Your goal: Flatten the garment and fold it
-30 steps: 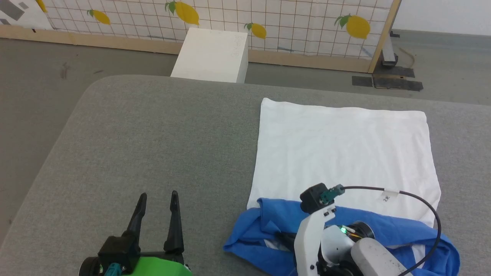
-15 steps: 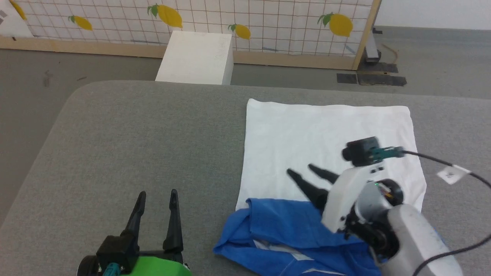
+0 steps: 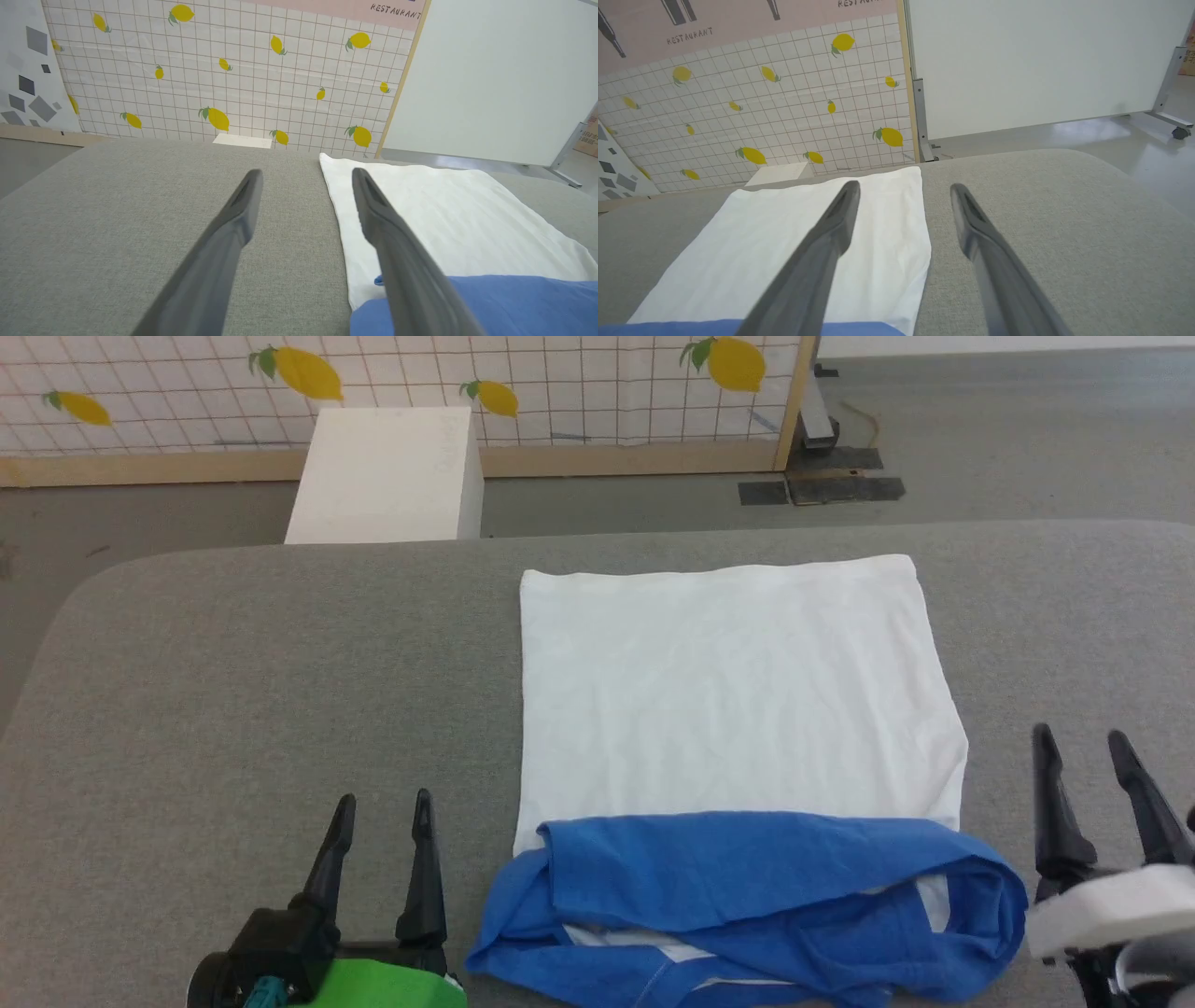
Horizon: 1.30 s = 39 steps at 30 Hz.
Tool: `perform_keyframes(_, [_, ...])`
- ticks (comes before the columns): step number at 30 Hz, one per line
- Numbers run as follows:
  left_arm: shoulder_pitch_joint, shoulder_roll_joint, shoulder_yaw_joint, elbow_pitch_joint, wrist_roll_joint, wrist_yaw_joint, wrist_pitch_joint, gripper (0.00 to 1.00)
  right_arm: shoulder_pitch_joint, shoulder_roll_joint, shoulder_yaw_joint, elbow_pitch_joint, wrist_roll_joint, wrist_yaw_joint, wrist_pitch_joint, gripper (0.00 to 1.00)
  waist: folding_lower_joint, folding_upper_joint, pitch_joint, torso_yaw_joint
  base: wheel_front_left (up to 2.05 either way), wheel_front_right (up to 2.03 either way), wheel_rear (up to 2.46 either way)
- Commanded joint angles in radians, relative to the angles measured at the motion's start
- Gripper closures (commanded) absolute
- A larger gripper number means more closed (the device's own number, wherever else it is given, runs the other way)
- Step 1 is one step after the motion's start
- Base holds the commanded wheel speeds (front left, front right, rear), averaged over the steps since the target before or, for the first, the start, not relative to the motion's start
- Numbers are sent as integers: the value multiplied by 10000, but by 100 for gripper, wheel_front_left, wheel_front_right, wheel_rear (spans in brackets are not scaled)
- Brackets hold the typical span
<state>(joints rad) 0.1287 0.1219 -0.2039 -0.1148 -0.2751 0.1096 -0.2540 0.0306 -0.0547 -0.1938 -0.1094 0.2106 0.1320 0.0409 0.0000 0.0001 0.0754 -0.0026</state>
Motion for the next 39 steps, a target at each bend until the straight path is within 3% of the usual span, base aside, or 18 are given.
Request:
perform_keyframes(1, [134, -57, 64, -71, -17, -85, -70, 0, 367, 37, -168, 99, -4, -13, -476, 0, 0, -1, 266, -257, 0, 0, 0])
perform_keyframes(7, [256, -224, 335, -189, 260, -195, -75, 0, 868, 42, -86, 1072, 79, -13, -1817, 0, 0, -1, 340, -477, 0, 0, 0])
perform_keyframes(16, [-455, 35, 527, 13, 710, -450, 47, 0, 530, 44, -177, 1151, -61, -13, -2206, 0, 0, -1, 514, -530, 0, 0, 0])
perform_keyframes(25, [-4168, 1243, 172, 394, 740, -1706, 2869, 0, 38, 44, 135, 20, -351, -13, -1977, 0, 0, -1, 1604, -504, 0, 0, 0])
perform_keyframes(29, [-6054, 1447, -28, 1112, 286, -2088, 4089, 0, -261, 44, 257, -519, -433, -13, -1872, 0, 0, -1, 2323, -570, 0, 0, 0])
perform_keyframes(39, [-9448, 1817, -519, 3753, -663, -2344, 6743, 0, -1100, 45, 790, -993, -432, -13, -1887, 0, 0, -1, 4075, -1156, 0, 0, 0])
